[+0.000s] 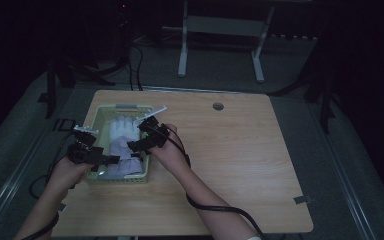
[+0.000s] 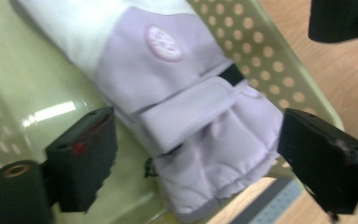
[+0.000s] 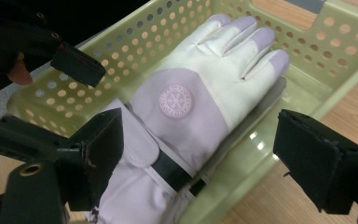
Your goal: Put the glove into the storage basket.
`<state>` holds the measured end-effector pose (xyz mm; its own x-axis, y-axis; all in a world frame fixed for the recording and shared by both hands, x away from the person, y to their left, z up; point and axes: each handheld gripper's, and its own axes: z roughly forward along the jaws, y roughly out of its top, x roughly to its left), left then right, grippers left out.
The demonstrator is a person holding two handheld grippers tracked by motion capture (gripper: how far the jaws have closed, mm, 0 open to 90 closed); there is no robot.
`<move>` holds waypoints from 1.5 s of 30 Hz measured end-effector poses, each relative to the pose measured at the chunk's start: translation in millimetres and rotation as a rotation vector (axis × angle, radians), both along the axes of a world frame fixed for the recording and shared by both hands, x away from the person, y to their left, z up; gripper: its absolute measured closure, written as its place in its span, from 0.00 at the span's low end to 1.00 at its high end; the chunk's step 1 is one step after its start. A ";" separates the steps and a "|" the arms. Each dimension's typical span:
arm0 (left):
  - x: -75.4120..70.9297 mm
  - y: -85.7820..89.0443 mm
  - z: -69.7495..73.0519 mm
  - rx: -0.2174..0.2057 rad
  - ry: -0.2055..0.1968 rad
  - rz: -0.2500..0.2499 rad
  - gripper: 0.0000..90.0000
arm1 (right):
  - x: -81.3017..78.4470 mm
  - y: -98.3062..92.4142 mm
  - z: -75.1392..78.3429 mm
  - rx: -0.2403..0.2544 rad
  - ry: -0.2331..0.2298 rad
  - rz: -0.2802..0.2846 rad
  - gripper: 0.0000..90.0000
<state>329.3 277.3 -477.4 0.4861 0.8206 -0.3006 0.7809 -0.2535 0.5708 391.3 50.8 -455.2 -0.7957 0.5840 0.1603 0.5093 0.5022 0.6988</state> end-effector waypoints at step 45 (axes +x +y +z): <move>-19.5 -149.5 -3.1 -0.003 -0.218 -0.150 0.04 | 5.5 -132.2 -15.1 -0.056 0.006 -0.099 0.17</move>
